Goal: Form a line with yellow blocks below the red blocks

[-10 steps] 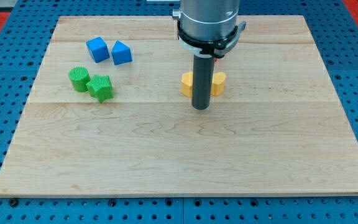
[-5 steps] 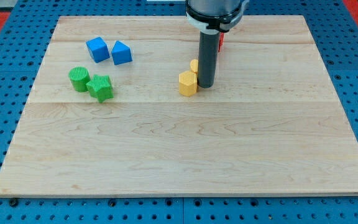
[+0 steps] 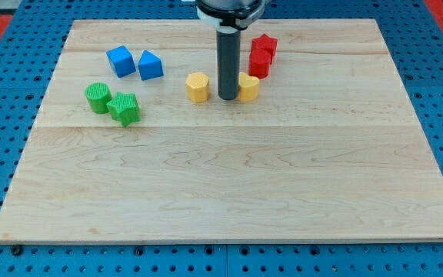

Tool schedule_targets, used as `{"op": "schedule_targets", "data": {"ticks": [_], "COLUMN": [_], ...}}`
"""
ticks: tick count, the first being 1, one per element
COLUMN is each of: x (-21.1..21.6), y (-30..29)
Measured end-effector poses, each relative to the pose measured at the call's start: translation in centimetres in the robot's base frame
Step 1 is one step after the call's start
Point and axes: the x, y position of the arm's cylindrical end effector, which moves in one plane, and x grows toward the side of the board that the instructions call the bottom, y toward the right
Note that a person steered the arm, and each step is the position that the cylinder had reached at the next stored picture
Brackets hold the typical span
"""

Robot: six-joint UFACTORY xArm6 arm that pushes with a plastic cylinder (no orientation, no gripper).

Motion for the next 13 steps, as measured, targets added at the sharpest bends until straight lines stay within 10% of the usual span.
{"op": "schedule_targets", "data": {"ticks": [5, 7, 13], "x": [4.2, -0.7, 3.3], "y": [-0.4, -14.6, -0.8]}}
